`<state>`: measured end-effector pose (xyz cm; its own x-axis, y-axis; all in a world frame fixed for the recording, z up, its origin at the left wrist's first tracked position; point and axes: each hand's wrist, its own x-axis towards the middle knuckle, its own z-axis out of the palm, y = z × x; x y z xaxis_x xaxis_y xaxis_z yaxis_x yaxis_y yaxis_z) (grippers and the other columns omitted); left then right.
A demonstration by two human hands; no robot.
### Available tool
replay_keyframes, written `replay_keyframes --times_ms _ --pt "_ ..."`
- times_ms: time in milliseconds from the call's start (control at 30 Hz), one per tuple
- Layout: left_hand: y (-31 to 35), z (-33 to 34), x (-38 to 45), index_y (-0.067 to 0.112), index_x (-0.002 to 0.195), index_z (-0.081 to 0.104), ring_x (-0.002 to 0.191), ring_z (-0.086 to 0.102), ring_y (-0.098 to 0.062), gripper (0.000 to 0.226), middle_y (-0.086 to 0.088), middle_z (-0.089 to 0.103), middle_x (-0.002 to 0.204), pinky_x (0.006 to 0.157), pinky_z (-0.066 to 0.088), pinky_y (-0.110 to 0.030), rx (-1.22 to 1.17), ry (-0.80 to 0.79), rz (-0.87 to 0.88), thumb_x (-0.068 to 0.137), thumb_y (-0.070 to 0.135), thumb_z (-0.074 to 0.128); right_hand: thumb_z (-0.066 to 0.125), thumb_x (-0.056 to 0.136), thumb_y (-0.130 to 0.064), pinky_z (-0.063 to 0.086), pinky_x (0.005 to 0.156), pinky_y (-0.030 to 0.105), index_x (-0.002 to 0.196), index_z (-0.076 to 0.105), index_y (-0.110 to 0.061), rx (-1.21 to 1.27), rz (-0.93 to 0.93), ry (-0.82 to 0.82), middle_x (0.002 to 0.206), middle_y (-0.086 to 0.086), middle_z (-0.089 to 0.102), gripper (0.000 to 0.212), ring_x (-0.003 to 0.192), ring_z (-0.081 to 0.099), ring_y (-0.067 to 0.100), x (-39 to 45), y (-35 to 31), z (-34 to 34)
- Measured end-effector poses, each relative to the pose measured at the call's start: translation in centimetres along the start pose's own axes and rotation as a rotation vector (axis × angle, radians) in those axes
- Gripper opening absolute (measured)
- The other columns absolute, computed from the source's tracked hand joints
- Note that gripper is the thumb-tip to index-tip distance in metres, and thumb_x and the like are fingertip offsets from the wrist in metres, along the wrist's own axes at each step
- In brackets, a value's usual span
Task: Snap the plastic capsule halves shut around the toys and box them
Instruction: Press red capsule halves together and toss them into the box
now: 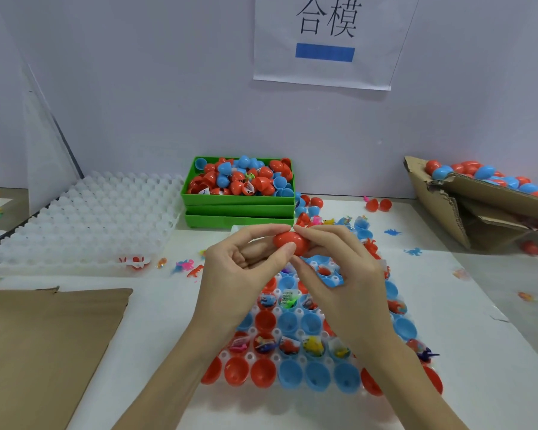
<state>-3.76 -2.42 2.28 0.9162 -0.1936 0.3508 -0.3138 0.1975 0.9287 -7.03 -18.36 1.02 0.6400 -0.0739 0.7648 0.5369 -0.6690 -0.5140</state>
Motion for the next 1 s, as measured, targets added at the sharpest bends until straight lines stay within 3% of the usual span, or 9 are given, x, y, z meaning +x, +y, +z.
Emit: replay_keyframes --times_ms 167,400,700,900,1000 --pt "-0.17 0.80 -0.37 0.012 0.118 0.075 0.104 0.077 -0.016 0.037 0.001 0.081 0.106 0.088 0.059 -0.021 -0.045 0.000 0.024 0.082 0.009 0.084 0.071 0.089 -0.019 0.046 0.100 0.010 0.125 0.071 -0.003 -0.085 -0.066 0.035 0.117 0.009 0.068 0.040 0.107 0.060 0.005 -0.12 -0.26 0.08" --pt "-0.34 0.58 -0.21 0.011 0.118 0.075 0.105 0.077 -0.017 0.036 -0.002 0.081 0.107 0.089 0.059 -0.021 -0.072 -0.004 0.022 0.084 0.002 0.081 0.068 0.090 -0.019 0.045 0.104 0.013 0.125 0.070 0.000 -0.152 -0.123 0.036 0.116 0.011 0.068 0.040 0.110 0.061 0.013 -0.10 -0.41 0.19" --pt "-0.38 0.26 -0.01 0.011 0.121 0.075 0.115 0.073 -0.026 0.037 -0.013 0.077 0.119 0.092 0.058 -0.024 -0.302 -0.041 -0.089 0.084 0.008 0.080 0.073 0.093 -0.005 0.045 0.104 0.017 0.134 0.065 0.000 -0.111 -0.134 0.060 0.120 0.012 0.064 0.042 0.114 0.061 0.016 -0.35 -0.43 0.89" --pt "-0.18 0.21 0.02 0.015 0.120 0.076 0.115 0.074 -0.022 0.035 -0.008 0.078 0.117 0.093 0.058 -0.024 -0.172 -0.058 -0.009 0.086 0.008 0.081 0.079 0.089 -0.002 0.045 0.100 0.013 0.133 0.066 -0.001 -0.117 -0.132 0.079 0.117 0.011 0.066 0.047 0.110 0.061 0.014 -0.36 -0.47 0.53" --pt "-0.08 0.07 0.05 0.018 0.122 0.076 0.114 0.074 -0.021 0.035 -0.006 0.079 0.116 0.094 0.058 -0.024 -0.142 -0.048 0.001 0.088 0.012 0.080 0.077 0.091 -0.005 0.051 0.096 0.017 0.131 0.069 -0.006 -0.035 -0.064 0.057 0.117 0.007 0.066 0.041 0.105 0.065 0.012 -0.16 -0.72 0.44"
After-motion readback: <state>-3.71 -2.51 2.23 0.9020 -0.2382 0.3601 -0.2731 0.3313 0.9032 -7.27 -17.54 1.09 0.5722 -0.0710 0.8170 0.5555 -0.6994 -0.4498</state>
